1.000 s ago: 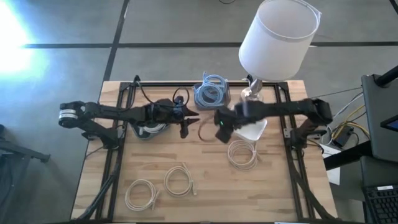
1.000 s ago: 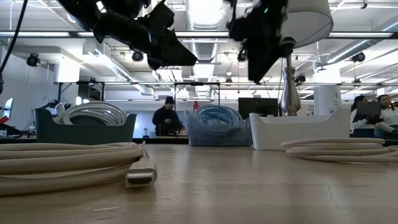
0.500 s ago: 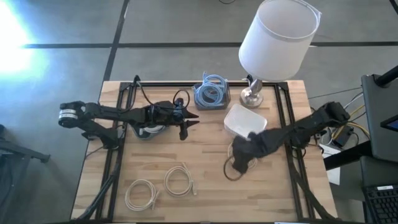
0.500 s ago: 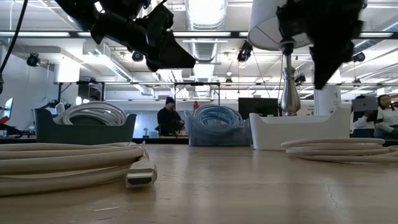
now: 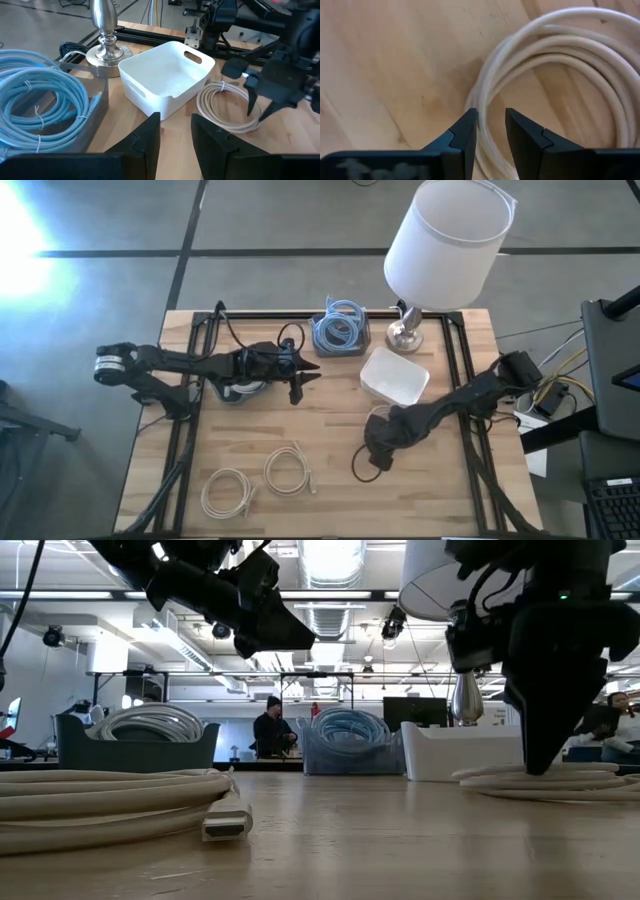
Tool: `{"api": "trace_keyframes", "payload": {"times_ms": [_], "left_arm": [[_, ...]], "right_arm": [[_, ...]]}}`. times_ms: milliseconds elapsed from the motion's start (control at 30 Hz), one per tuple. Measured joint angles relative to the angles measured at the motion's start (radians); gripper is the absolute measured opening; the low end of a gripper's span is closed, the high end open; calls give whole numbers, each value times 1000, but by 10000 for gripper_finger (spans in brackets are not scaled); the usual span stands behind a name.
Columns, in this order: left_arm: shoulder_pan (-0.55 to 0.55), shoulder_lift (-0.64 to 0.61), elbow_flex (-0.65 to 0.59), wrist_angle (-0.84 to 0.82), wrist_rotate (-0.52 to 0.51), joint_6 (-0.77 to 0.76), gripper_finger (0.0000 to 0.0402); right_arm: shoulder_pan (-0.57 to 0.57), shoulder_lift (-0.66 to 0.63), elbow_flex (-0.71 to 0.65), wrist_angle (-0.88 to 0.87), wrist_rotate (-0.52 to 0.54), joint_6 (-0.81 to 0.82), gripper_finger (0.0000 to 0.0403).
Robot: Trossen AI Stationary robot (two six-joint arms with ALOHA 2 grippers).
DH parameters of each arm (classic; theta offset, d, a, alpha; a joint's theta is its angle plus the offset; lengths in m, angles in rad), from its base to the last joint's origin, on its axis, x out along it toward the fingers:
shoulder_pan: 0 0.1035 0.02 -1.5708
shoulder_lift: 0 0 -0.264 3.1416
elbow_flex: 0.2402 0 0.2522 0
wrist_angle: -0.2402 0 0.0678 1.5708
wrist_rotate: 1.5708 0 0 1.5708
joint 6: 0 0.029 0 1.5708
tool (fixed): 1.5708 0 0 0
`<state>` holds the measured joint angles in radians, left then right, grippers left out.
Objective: Sort HDMI cables
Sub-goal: Put the top right light brown HDMI cable into the white bin
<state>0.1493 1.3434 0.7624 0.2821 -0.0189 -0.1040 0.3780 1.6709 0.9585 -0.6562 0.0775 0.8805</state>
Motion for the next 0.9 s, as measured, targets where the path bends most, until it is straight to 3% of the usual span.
{"api": "trace_keyframes", "payload": {"times_ms": [167,300,633,900], "left_arm": [[0,0,0,3,0,-1,113],[0,0,0,2,-1,-1,113],[0,0,0,-5,-1,-1,113],[0,0,0,-7,-1,5,113]], "right_arm": [[2,49,36,5,-11,-1,100],[0,75,48,11,-82,26,95],[13,153,64,6,-80,105,82],[19,154,134,12,-133,150,43]]}}
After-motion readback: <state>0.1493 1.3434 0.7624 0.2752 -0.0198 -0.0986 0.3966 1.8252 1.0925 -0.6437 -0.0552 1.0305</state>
